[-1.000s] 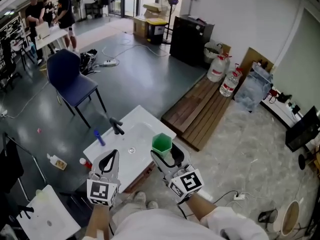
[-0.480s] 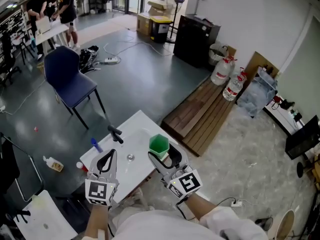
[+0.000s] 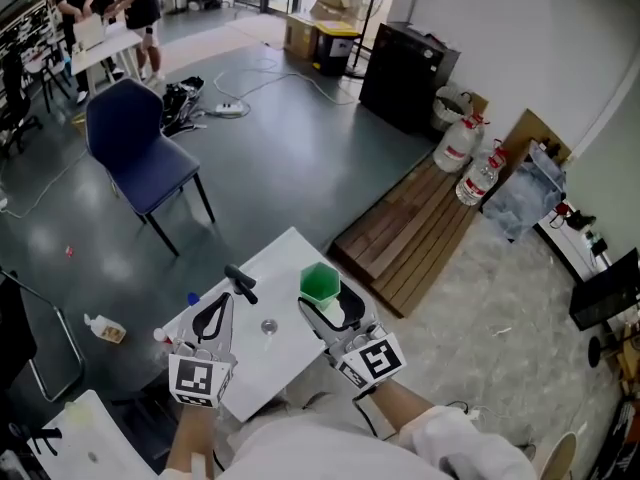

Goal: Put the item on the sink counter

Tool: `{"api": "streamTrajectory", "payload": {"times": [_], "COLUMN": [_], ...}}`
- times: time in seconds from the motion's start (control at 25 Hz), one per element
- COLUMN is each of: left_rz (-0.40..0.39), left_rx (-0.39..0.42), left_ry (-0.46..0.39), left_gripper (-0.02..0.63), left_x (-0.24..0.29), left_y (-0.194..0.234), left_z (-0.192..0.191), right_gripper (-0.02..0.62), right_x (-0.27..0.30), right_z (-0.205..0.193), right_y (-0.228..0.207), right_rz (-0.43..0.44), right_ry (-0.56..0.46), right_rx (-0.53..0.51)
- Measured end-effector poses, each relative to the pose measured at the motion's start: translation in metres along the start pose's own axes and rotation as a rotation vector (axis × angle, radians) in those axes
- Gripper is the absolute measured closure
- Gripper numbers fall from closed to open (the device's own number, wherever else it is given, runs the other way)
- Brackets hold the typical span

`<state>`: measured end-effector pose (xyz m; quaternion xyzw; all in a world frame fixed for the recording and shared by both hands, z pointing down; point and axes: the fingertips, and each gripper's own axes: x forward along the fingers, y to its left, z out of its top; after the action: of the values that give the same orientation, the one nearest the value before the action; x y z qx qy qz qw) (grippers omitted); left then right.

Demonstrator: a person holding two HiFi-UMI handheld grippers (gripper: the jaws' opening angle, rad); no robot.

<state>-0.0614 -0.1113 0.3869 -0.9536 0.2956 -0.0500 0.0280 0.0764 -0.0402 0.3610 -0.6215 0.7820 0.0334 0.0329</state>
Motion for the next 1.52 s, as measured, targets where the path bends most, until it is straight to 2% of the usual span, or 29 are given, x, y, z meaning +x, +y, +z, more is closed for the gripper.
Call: {"api": "streamTrajectory", "payload": {"times": [0.28,0.8,1.04,1.2,1.52], "left_rz": [0.051,0.323,0.383,0.419,0.474], "left_rx": [-0.013,-0.058,-0.069,-0.089,-0.12], "left_ry": [0.042,0.078,0.112,0.13,0.133], "left_gripper": [0.6,0.6,0.6,0.6,0.6], "left_x": [0.037,0.106,0.124,0.132,0.137], "left_y": [0.01,0.0,0.003,0.012,0.018], "left_z": [-0.007,-0.04,-0.07,-0.096,-0.131], "right_gripper": [0.308,0.31,0.311,0.311,0.311], "right_x": [0.037,0.095,0.122,0.14,0.158], "right_z": [-0.017,-0.093,-0.146,-0.181,-0.245], "right_y": [-0.028,-0.095,-0.103,-0.095,-0.083], "right_rz": [0.079,0.392,0.469,0.499,0.559], "right_ry": [0.001,0.004,0.019,0.036,0.076], "right_rx": [0.01,0.034,0.048,0.089,0.087]}}
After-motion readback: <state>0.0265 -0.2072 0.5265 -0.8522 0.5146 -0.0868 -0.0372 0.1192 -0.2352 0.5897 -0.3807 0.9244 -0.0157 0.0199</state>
